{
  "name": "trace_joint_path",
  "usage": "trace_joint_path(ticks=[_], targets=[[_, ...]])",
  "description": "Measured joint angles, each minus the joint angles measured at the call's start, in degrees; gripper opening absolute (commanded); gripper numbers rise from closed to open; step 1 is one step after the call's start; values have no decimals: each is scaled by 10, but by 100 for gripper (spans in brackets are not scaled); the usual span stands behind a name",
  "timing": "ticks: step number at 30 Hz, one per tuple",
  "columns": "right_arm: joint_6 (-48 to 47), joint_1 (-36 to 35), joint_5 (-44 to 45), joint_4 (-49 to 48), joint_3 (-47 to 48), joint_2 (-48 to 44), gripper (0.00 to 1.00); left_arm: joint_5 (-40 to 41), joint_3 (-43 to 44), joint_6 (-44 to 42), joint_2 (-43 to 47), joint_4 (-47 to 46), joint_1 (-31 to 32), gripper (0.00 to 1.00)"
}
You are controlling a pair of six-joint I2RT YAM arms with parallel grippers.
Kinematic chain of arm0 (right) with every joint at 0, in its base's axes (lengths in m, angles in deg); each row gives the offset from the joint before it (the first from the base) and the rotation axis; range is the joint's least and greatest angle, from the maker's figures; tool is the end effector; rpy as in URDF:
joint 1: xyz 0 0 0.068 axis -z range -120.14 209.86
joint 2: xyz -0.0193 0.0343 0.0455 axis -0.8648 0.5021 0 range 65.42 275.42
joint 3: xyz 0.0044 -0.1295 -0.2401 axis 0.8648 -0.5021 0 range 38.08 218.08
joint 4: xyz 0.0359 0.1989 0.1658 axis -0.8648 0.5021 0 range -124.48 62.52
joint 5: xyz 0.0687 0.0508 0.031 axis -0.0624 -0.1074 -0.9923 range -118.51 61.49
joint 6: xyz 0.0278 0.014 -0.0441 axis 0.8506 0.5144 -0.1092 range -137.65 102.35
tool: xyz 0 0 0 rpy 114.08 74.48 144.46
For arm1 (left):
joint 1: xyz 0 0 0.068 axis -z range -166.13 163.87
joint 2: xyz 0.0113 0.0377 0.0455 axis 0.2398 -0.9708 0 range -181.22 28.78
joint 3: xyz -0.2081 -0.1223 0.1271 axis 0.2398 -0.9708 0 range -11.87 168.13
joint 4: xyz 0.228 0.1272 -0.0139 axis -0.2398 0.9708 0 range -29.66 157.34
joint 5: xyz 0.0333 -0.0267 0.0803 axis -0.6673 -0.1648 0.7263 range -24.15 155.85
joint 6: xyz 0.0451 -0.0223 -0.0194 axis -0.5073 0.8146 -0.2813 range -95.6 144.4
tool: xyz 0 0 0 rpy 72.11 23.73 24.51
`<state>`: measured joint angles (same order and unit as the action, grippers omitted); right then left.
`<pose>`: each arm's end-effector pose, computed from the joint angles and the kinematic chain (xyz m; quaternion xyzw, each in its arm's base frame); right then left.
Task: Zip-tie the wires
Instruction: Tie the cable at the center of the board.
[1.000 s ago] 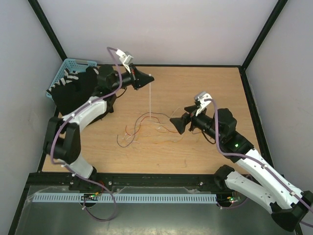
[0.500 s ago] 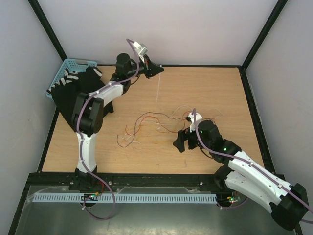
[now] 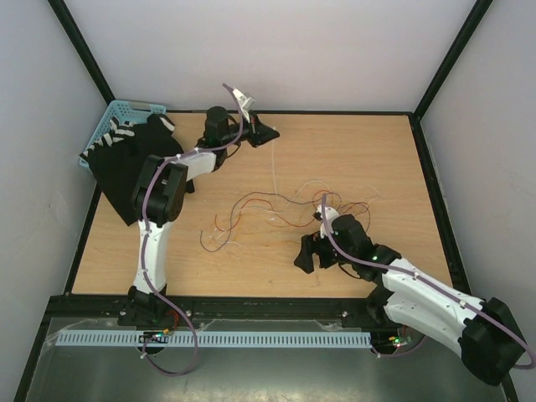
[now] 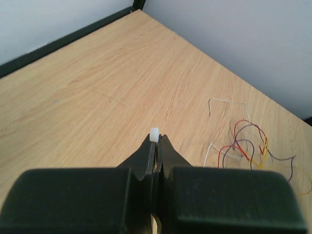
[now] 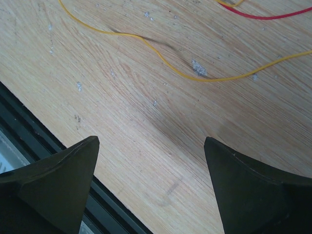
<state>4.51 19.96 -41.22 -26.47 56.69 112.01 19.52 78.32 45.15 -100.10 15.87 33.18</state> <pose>0.1261 0.1157 0.1794 -0.1862 0.8671 0.3171 0.3359 0.4752 -0.1938 0.2225 0.2840 0.6202 -0.4815 0.5504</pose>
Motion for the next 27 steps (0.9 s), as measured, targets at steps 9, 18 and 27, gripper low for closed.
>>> trace_joint_path(ticks=[9,18,27], targets=[[10,-2,-5,-91,-12,85,99,-5,-90,4,11,-38,5,0],[28,-2,-13,-217,-6,187,98,-11,-173,-4,53,-72,28,0],[34,-2,-14,-288,25,269,99,-1,-257,-6,88,-120,46,0]])
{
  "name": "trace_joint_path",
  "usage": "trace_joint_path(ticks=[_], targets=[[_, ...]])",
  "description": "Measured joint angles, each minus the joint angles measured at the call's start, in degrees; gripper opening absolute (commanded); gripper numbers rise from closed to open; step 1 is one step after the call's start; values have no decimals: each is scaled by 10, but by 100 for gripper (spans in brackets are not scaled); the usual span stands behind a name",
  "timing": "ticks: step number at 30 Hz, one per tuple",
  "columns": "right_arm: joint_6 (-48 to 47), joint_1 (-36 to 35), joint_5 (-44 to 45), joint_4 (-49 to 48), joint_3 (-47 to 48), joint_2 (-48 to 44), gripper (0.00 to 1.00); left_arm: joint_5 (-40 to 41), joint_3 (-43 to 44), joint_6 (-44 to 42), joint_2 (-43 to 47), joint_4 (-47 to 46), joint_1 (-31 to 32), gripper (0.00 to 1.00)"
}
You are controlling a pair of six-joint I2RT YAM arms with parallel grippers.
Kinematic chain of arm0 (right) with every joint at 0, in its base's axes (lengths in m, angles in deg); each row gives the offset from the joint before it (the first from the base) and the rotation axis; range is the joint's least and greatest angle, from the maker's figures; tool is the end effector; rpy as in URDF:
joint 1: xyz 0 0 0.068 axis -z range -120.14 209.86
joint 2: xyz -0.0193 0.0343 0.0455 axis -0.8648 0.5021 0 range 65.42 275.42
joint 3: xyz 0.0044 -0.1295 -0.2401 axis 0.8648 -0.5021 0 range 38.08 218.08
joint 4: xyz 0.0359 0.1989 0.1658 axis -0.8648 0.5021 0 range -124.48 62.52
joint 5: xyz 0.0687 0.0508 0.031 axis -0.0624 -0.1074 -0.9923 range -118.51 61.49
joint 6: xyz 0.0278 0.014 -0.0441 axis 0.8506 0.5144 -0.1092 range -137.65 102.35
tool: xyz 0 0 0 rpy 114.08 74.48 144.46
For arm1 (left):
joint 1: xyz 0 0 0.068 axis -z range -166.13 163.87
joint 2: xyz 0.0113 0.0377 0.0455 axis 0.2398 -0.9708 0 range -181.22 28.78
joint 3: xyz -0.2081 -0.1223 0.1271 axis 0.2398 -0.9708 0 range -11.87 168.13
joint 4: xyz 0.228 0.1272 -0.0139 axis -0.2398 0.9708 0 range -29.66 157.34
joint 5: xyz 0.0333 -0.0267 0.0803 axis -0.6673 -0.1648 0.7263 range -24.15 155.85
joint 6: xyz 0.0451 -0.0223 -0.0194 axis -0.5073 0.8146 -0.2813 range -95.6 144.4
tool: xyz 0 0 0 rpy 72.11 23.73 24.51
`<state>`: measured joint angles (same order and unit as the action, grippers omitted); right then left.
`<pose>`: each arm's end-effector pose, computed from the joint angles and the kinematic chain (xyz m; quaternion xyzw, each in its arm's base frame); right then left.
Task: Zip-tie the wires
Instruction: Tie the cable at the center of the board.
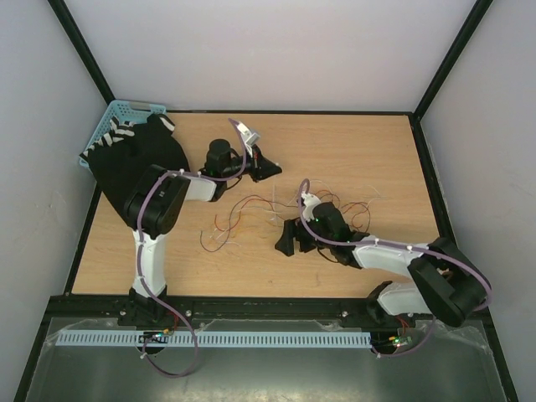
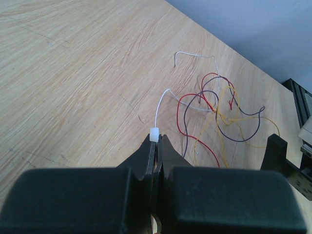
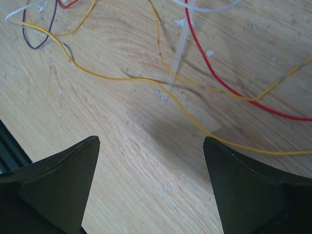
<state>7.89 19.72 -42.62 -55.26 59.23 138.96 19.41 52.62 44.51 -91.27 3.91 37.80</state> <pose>0.1737 0.1579 0.1523 -0.1695 0.8517 0.3526 0.3486 0.3906 -0.2015 0.1753 0.3021 0.6352 -0.5020 0.5032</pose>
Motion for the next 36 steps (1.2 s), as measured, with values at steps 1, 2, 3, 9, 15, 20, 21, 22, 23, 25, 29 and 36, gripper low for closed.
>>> trace_joint_path(ticks=[1,2,3,9,15,20,21,22,23,25,29,36], targets=[[0,0,0,-4,5,9,99,2,-6,0,2,-3,2,0],[0,0,1,-5,13,17,99,4,-13,0,4,-9,3,0],[0,0,2,-7,20,27,99,6,-19,0,6,-13,5,0],[-10,0,17,-15,76,94,100,18,-54,1,17,-31,10,0],[-33,5,23,-19,134,157,100,18,-81,3,35,-35,15,0],[-53,19,20,-21,189,212,100,16,-95,3,47,-43,16,0],[-57,23,18,-21,201,223,100,16,-97,3,47,-44,16,0],[-61,26,16,-21,210,231,100,15,-100,3,47,-45,16,0],[-65,30,14,-21,219,239,100,15,-103,3,47,-45,16,0],[-75,36,12,-21,235,254,100,14,-105,3,47,-45,16,0],[-90,43,2,-21,256,273,100,14,-106,7,47,-45,16,0],[-123,47,-52,-27,222,247,99,14,-105,22,38,-46,12,0]])
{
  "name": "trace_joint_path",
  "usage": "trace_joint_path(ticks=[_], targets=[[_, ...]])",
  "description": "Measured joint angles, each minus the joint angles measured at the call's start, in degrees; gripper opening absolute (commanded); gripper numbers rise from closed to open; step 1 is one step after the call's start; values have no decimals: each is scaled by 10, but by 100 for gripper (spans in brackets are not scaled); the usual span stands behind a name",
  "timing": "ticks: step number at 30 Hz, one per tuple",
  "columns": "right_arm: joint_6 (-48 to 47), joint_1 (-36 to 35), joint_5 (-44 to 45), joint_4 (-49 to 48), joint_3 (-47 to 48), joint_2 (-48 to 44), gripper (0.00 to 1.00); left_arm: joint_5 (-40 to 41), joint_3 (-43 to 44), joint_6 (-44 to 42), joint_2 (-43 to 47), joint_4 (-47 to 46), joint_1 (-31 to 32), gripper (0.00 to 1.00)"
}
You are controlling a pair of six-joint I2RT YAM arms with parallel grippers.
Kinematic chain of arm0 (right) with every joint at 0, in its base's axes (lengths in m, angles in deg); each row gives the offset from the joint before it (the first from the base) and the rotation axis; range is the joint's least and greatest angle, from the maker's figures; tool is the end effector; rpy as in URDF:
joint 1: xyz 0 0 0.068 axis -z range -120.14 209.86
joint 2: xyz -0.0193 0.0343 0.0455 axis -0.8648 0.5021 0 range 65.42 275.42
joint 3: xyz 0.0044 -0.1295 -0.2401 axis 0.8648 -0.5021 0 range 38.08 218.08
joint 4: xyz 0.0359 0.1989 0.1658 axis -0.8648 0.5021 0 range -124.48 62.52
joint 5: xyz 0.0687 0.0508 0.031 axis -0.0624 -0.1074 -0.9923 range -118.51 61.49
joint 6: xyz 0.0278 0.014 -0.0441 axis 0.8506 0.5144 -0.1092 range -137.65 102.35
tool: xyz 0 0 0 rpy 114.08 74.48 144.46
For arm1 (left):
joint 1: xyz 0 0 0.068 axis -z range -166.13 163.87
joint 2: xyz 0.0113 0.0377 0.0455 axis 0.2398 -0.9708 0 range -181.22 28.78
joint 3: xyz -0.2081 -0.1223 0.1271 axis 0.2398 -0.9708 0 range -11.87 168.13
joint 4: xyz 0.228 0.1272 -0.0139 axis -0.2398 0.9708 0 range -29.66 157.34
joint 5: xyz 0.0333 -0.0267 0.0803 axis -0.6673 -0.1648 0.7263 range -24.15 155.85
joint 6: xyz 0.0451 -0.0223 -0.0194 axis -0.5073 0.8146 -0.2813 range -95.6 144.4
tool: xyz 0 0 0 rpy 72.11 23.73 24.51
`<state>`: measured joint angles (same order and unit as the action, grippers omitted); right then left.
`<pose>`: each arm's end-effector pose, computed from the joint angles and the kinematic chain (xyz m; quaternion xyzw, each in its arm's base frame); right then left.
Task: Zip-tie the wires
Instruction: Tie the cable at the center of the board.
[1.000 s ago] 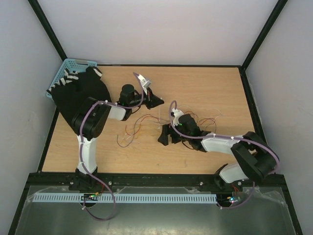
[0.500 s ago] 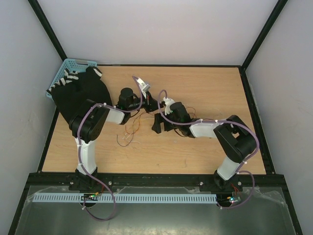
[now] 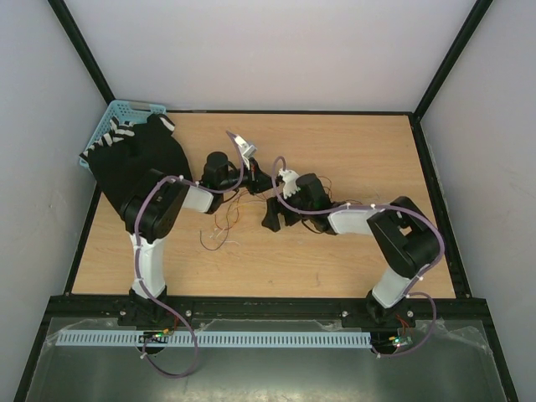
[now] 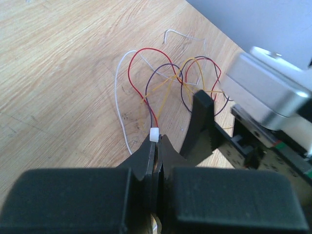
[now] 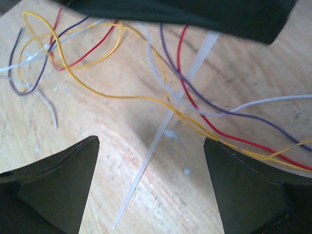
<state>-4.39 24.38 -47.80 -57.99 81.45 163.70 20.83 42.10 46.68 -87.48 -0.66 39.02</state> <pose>0.2698 0.2068 0.1527 -0.2462 0.8278 0.3322 0.3792 0.3541 -0.1940 0.1589 0.2840 0.6537 -0.5104 0.4812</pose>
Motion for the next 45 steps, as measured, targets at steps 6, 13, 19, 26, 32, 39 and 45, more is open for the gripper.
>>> trace_joint_path(ticks=[6,13,19,26,32,39,45], targets=[[-10,0,-66,-13,-63,-47,99,-3,1,9,-17,0,0,0],[-35,0,-98,-7,-114,-115,99,-10,1,14,-22,0,0,0],[-78,0,-74,11,-120,-224,99,-17,4,16,-25,0,0,0],[-134,-1,51,-70,-181,-277,99,-20,4,17,-28,0,0,0],[-263,-18,92,-179,-219,-264,99,-22,5,18,-38,0,-1,0],[-436,-69,118,-275,-305,-253,99,-30,11,25,-45,0,-1,0],[-522,-82,134,-295,-305,-241,99,-33,13,38,-45,0,-1,0]])
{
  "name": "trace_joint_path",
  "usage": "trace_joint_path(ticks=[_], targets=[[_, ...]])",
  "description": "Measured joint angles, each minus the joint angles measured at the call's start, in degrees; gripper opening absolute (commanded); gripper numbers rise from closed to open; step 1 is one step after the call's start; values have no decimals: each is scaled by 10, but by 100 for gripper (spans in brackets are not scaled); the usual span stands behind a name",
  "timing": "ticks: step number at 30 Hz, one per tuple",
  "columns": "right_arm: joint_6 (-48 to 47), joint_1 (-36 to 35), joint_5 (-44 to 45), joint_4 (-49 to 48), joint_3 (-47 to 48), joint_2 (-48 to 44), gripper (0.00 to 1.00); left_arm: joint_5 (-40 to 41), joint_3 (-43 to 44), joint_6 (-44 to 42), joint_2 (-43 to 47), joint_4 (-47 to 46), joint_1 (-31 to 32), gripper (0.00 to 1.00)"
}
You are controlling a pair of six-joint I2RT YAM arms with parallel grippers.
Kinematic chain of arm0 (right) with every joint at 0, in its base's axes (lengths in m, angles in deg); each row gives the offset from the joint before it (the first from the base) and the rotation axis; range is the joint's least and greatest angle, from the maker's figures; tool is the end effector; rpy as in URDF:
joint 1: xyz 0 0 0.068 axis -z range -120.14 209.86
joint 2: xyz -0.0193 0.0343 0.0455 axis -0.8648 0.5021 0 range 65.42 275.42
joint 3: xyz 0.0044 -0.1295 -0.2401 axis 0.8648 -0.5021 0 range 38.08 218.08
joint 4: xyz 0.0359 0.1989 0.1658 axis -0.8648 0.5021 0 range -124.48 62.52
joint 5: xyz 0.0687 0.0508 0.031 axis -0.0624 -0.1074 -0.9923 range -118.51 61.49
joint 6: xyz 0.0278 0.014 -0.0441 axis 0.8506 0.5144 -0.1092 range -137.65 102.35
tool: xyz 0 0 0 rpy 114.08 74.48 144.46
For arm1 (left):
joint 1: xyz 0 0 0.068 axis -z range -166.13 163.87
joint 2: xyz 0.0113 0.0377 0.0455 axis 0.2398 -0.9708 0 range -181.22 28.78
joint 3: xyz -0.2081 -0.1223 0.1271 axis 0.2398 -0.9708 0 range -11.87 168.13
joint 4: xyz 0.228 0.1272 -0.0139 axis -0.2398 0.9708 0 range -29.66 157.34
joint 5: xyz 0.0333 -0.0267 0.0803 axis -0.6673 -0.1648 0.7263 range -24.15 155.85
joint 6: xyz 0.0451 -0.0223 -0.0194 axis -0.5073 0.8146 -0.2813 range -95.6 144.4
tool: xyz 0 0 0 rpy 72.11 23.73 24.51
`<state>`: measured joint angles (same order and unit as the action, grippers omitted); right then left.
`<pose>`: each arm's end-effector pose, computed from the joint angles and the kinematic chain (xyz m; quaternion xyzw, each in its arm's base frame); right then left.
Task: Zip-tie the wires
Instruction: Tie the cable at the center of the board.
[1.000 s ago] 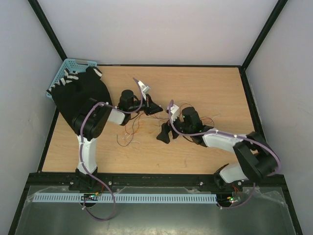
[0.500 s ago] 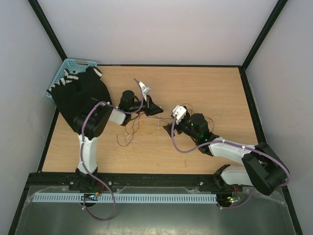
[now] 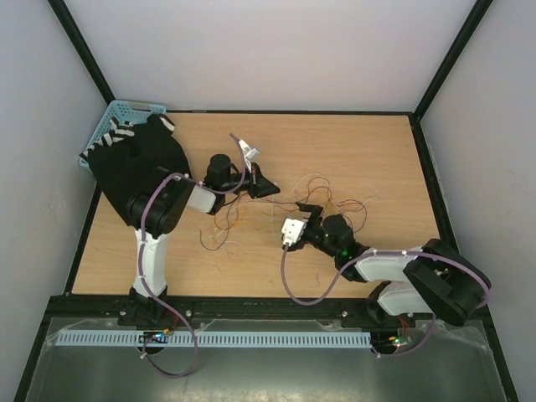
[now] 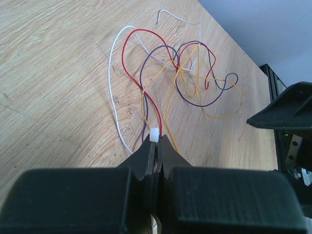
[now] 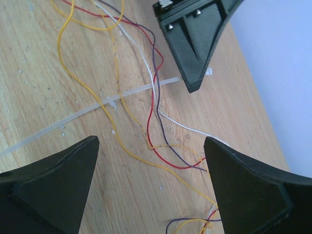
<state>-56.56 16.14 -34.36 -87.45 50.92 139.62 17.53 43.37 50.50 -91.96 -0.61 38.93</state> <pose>0.1611 0.1591 0.1653 -0.5241 0.5457 0.0660 0.6505 0.3588 -0.1971 0.1345 0.2715 0.6728 -0.5385 0.4285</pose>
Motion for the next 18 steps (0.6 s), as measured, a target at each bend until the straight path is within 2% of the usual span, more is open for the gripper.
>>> trace_joint_path(ticks=[18], targets=[[-177,-28,18,-24,21,127,99,-15,0,28,0,0,2,0]])
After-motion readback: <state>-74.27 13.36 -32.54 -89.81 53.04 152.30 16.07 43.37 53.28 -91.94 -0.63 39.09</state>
